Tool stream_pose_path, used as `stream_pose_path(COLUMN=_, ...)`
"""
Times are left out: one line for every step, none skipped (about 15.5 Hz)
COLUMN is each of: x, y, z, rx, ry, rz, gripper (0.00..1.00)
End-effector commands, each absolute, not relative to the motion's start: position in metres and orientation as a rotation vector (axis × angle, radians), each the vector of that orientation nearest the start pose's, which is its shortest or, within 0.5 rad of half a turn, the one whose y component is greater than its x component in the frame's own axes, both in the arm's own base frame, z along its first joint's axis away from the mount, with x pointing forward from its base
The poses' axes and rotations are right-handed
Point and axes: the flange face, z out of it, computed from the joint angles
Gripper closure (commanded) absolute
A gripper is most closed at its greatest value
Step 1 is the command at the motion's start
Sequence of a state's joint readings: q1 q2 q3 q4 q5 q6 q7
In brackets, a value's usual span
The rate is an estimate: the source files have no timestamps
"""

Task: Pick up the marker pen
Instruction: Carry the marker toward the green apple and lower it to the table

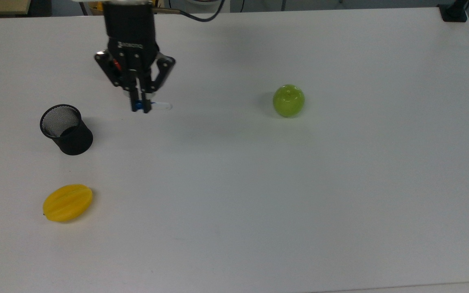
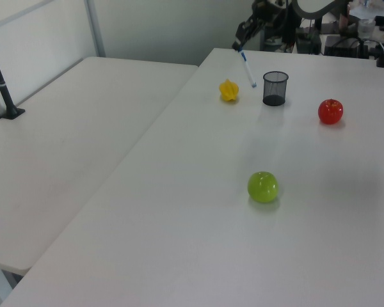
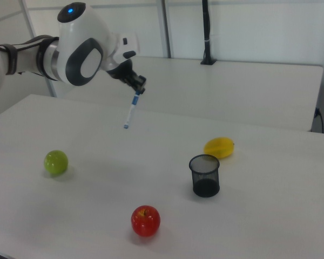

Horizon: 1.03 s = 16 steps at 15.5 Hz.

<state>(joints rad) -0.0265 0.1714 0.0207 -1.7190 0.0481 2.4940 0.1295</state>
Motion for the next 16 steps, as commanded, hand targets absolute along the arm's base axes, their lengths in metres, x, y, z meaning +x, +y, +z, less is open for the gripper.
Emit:
stream_pose_path(x=0.647, y=0.050, z=0.535, rx=-2.937, ry=0.152, rz=-0.666, gripper=1.00)
stream_pose_path(x=0.643, y=0.066, z=0.527, rx=-2.950, ry=0.115, rz=-0.588, gripper=1.00)
stream_pose_path(x=0.639, y=0.080, z=0.520, rx=-2.961, ry=0.083, rz=-0.518, gripper=1.00)
stream_pose_path(x=0.636, y=0.094, z=0.514, rx=-2.967, ry=0.049, rz=-0.465, gripper=1.00)
stream_pose_path(x=0.634, y=0.103, z=0.507, rx=-2.971, ry=0.028, rz=-0.424, gripper=1.00)
stream_pose_path(x=0.631, y=0.116, z=0.500, rx=-2.974, ry=-0.005, rz=-0.381, gripper=1.00)
stream_pose_path(x=0.628, y=0.130, z=0.486, rx=-2.983, ry=-0.040, rz=-0.316, gripper=1.00)
stream_pose_path(x=0.626, y=0.139, z=0.476, rx=-2.991, ry=-0.064, rz=-0.258, gripper=1.00)
stream_pose_path(x=0.623, y=0.147, z=0.464, rx=-2.997, ry=-0.085, rz=-0.205, gripper=1.00)
stream_pose_path(x=0.620, y=0.154, z=0.453, rx=-3.001, ry=-0.103, rz=-0.167, gripper=1.00)
stream_pose_path(x=0.619, y=0.162, z=0.444, rx=-3.004, ry=-0.124, rz=-0.143, gripper=1.00)
stream_pose_path(x=0.618, y=0.169, z=0.433, rx=-3.006, ry=-0.142, rz=-0.115, gripper=1.00)
stream_pose_path(x=0.620, y=0.172, z=0.426, rx=-3.003, ry=-0.146, rz=-0.109, gripper=1.00)
stream_pose_path(x=0.623, y=0.174, z=0.418, rx=-3.005, ry=-0.152, rz=-0.099, gripper=1.00)
stream_pose_path(x=0.627, y=0.176, z=0.414, rx=-3.007, ry=-0.160, rz=-0.102, gripper=1.00)
stream_pose_path(x=0.631, y=0.176, z=0.411, rx=-3.003, ry=-0.157, rz=-0.125, gripper=1.00)
